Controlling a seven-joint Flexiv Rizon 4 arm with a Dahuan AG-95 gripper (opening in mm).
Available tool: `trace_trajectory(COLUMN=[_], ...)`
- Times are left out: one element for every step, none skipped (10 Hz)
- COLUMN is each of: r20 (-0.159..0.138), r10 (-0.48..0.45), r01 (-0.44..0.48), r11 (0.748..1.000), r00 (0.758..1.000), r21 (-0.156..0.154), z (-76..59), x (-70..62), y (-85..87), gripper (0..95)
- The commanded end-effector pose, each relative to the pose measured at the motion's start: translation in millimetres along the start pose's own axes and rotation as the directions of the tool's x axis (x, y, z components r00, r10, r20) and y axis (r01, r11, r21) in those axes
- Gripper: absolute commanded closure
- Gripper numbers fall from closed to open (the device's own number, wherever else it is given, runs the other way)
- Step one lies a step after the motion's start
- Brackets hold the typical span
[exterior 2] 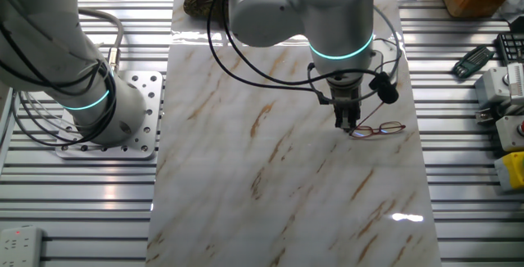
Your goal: Unfold the leg of the glasses (with one hand)
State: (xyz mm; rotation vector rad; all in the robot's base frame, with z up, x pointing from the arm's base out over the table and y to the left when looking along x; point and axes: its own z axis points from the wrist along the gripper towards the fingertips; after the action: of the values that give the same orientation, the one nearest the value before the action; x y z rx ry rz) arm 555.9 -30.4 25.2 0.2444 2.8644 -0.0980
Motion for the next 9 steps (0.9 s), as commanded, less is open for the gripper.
trace_trajectory(r20=[-0.001, 0.001, 0.006, 0.005, 0.007, 0.009, 0.011, 0.013, 0.013], r10=[-0.001, 0.0, 0.0, 0.001, 0.001, 0.001, 0.0, -0.001, -0.001], r01=[0.001, 0.0, 0.0, -0.001, 0.0, -0.001, 0.0, 0.001, 0.001], r11=[1.0, 1.0, 1.0, 1.0, 1.0, 1.0, 1.0, 1.0, 1.0], r00=[1.0, 1.0, 1.0, 1.0, 1.0, 1.0, 1.0, 1.0, 1.0], r21=[-0.004, -0.004, -0.006, -0.005, -0.006, -0.006, -0.006, -0.006, -0.007], z=[0.9, 2.2, 2.7, 2.9, 3.1, 3.9, 4.5, 5.2, 5.5], x=[0.5, 2.0, 3.3, 3.8, 4.7, 5.9, 6.1, 6.3, 6.4], y=[0.1, -0.2, -0.4, -0.5, -0.7, -0.9, -0.9, -0.9, -0.9], gripper=[76.0, 76.0, 76.0, 76.0, 76.0, 76.0, 76.0, 76.0, 76.0])
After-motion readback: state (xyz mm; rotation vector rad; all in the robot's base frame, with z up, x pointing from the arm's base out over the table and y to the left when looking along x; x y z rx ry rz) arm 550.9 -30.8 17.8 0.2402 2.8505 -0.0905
